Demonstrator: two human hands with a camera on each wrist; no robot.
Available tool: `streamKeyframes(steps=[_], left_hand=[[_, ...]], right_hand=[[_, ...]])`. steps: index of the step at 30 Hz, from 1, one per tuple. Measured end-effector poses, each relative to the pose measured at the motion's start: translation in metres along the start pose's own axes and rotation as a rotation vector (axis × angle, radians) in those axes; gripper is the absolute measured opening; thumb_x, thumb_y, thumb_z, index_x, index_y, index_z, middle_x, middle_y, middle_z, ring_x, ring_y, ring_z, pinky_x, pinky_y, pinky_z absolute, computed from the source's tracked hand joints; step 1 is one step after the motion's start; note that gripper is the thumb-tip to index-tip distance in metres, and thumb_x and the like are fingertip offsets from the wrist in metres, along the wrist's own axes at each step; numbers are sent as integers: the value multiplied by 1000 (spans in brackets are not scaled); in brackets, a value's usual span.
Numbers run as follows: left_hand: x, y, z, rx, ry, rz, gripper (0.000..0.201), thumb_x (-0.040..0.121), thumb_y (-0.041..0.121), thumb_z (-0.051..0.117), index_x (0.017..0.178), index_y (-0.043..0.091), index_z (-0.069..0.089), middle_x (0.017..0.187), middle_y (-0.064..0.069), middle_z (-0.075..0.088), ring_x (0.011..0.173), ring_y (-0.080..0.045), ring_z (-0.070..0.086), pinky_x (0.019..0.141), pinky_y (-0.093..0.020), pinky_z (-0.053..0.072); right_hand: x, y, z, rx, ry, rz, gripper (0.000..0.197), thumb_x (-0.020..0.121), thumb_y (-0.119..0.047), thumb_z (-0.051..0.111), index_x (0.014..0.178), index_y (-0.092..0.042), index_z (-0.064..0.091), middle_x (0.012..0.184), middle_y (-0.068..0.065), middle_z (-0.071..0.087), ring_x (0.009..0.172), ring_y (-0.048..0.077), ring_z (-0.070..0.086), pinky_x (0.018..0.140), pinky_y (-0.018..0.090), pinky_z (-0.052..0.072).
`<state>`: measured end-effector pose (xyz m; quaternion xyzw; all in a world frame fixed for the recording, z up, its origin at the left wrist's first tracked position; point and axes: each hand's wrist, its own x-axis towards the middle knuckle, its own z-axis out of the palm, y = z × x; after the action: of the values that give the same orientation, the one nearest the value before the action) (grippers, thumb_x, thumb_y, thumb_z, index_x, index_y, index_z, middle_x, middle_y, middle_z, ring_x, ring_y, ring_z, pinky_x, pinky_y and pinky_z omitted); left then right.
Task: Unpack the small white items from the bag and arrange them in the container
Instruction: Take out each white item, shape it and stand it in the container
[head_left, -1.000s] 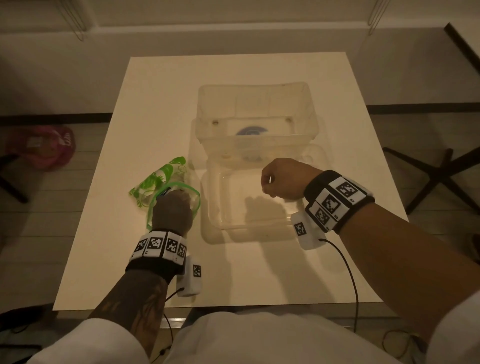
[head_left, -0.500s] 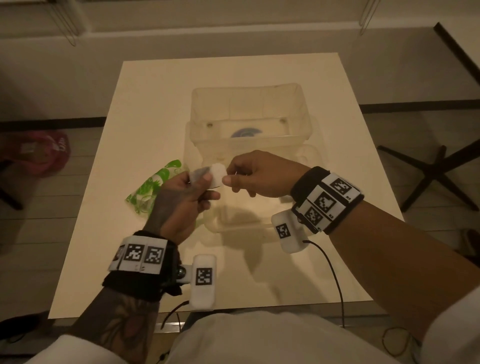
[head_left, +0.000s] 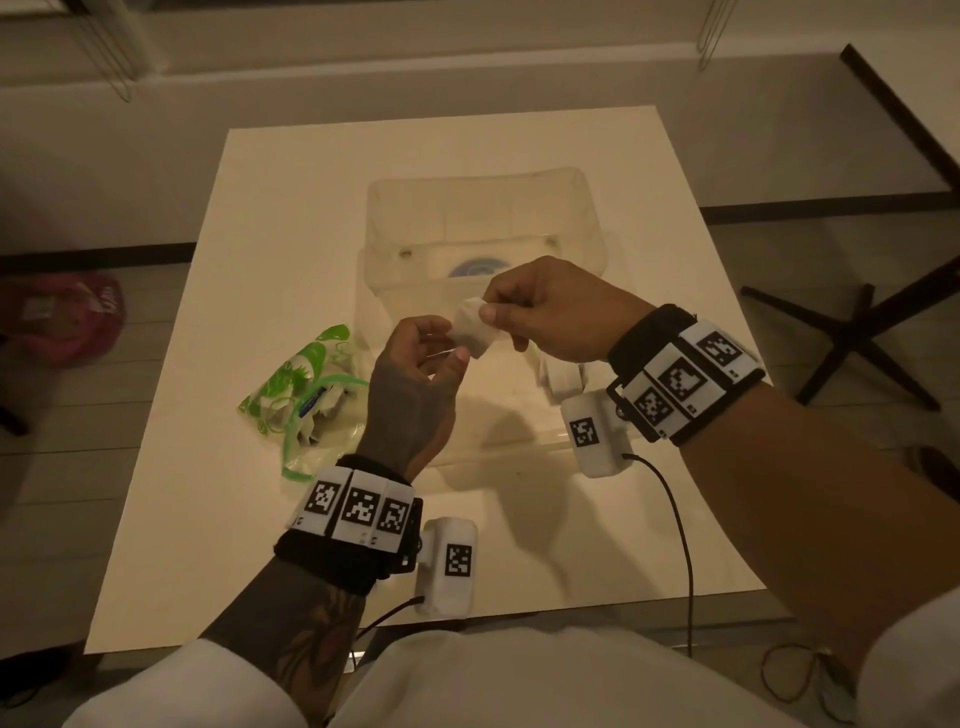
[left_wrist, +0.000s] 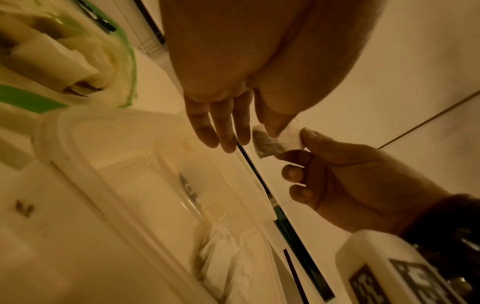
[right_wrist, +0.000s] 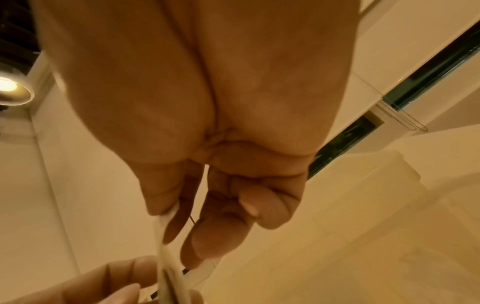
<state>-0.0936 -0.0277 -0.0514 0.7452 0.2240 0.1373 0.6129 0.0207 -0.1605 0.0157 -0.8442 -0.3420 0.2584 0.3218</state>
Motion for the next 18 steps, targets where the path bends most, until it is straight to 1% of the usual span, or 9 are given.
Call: streamKeyframes(steps=[2,4,5,7,9,11,13,16,18], left_hand=[[0,1,4,11,18,9,24,89,12,66,109,19,55,105,-3,68,92,-15,66,74,-28,53],[1,2,7,-22,18,-14,23,89,13,66,109,19,55,104,-1,68,91,-11,66,75,-29,55],[1,2,8,-20,16,-8,20,89,12,66,106,18,57,100,0,69,88,-10,66,75,-31,56],[1,2,10,14,5,16,9,89,13,65,96,17,62,92,-3,70,83,-14,67,74,-36,58],[0,2,12,6,-6,7,4,90,14,65,94,16,63,90,-7,71,85,-21,68,72,-41,59],[0,2,14,-22,-7,-20,12,89,16,66,100,15,61,93,-7,70,87,-22,69,70,-40,60],[0,3,14,-33,-3,-25,18,89,15,66,105,15,59,93,-7,70,87,-22,69,71,-37,59],[-2,4,13,-23,15,2,9,88,12,67,94,18,63,87,-8,70,84,-24,69,72,-38,59],[-3,6,13,-40,27,-16,11,88,12,67,94,20,62,85,-8,70,82,-23,69,71,-38,58]], right_hand=[[0,0,-2,-8,-5,3,19,96,-32,57,80,-26,65,67,-6,62,59,3,54,66,23,46],[1,0,-3,-24,-1,-1,16,95,-30,59,86,-19,66,70,-8,62,61,4,56,63,21,45],[2,0,-3,-32,8,-5,14,94,-29,59,89,-17,66,72,-11,61,62,4,57,61,20,44],[2,2,-4,-51,48,-16,12,94,-27,60,90,-16,64,76,-15,59,66,5,58,62,20,42],[3,2,-5,-61,84,-19,11,94,-27,60,89,-18,64,78,-14,59,69,5,57,64,21,42],[2,2,-6,-58,74,-17,12,95,-26,59,88,-17,65,75,-12,60,67,4,56,62,19,41],[2,2,-5,-85,84,-23,12,94,-26,60,88,-18,65,73,-14,57,65,2,53,60,18,38],[3,3,-4,-108,130,-33,13,94,-27,60,87,-17,64,73,-17,55,66,0,51,61,18,36],[2,2,-5,-92,106,-24,14,94,-27,59,90,-15,66,73,-17,56,65,2,53,59,17,39]])
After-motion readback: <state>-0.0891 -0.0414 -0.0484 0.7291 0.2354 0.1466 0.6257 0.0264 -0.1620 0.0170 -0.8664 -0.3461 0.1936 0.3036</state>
